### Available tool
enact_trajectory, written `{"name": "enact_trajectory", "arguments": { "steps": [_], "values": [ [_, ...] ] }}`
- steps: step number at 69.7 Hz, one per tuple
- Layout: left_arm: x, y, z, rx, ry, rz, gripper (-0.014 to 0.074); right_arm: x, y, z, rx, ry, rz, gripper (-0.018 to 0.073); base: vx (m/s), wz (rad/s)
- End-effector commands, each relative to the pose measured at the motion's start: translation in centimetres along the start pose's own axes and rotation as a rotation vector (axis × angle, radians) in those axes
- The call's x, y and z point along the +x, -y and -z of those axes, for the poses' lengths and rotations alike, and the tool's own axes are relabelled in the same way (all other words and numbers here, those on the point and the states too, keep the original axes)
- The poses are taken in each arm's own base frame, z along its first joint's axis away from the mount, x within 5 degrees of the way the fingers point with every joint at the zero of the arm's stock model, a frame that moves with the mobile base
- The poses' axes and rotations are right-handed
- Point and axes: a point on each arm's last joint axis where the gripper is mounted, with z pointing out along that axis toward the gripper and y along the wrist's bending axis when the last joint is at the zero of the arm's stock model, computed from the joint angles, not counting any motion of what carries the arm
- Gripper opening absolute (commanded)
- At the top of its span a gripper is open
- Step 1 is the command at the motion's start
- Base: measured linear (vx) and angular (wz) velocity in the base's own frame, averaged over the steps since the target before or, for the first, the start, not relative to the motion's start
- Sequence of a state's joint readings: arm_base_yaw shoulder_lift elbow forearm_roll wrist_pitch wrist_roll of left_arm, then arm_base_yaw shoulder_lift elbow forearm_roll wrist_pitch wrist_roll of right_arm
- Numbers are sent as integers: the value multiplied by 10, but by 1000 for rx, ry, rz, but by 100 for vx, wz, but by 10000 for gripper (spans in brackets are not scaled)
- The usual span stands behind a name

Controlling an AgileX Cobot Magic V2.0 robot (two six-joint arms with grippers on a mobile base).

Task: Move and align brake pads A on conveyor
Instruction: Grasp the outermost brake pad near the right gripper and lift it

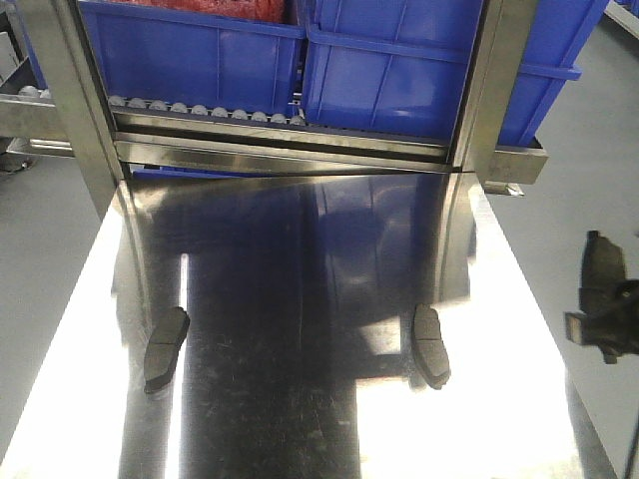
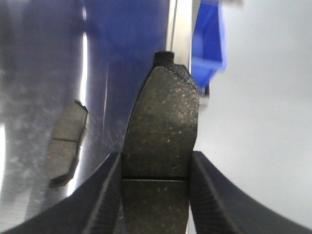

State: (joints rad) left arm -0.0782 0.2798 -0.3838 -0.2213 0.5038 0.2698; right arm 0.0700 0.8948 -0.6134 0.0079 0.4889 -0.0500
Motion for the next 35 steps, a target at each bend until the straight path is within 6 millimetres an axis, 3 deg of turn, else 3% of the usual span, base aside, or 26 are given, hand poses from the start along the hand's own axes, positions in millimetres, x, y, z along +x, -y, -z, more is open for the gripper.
{"name": "enact_trajectory", "arguments": {
  "steps": [1, 20, 35],
  "values": [
    [-18, -2, 4, -15, 118, 23, 115, -2, 0, 27, 13, 188, 15, 17, 0, 0],
    [-18, -2, 4, -15, 118, 23, 115, 47, -2, 61, 20, 328, 15, 17, 0, 0],
    [-18, -2, 4, -15, 118, 23, 115, 61, -3, 75, 26, 442, 16, 17, 0, 0]
  ]
}}
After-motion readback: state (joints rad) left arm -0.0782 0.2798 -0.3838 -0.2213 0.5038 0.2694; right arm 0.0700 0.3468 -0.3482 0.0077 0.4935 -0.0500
